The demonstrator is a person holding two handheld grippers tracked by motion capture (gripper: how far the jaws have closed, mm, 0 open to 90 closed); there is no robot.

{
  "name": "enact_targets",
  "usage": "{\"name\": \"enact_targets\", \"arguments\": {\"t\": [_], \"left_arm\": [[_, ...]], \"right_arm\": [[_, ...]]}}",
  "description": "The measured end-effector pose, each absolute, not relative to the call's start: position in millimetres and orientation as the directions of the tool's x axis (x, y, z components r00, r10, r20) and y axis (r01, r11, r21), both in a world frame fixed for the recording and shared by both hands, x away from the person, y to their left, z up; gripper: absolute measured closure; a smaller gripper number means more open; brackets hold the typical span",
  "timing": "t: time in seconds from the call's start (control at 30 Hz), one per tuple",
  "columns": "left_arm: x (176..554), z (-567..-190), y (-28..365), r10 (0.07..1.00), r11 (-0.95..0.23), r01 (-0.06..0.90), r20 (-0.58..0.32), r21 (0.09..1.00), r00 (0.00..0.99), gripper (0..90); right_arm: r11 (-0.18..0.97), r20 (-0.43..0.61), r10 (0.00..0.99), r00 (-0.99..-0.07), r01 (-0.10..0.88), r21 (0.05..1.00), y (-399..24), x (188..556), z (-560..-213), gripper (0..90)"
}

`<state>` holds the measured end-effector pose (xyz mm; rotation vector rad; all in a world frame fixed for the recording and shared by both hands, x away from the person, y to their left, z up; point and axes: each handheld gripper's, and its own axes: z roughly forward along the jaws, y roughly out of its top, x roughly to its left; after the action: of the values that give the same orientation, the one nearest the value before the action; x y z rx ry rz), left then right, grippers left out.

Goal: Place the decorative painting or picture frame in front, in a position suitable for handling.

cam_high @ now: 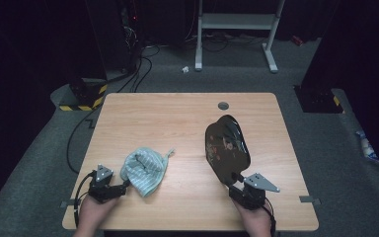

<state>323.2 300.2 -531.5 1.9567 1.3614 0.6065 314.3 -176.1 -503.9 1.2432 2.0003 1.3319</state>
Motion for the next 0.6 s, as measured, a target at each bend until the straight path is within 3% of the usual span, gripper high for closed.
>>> {"name": "enact_targets", "arguments": {"t": [0.43, 0.6], "left_arm": [[323.0, -531.4, 300.0, 0.939, -0.231, 0.627, 0.001, 0.744, 0.345, 21.9], [323.0, -531.4, 300.0, 0.939, -0.231, 0.627, 0.0, 0.744, 0.345, 21.9]], "right_arm": [[0.098, 0.148, 0.861, -0.487, 0.444, 0.891, -176.0, 317.5, -509.3, 74.9], [0.099, 0.144, 0.86, -0.489, 0.438, 0.894, -171.2, 314.7, -508.8, 77.2]]}}
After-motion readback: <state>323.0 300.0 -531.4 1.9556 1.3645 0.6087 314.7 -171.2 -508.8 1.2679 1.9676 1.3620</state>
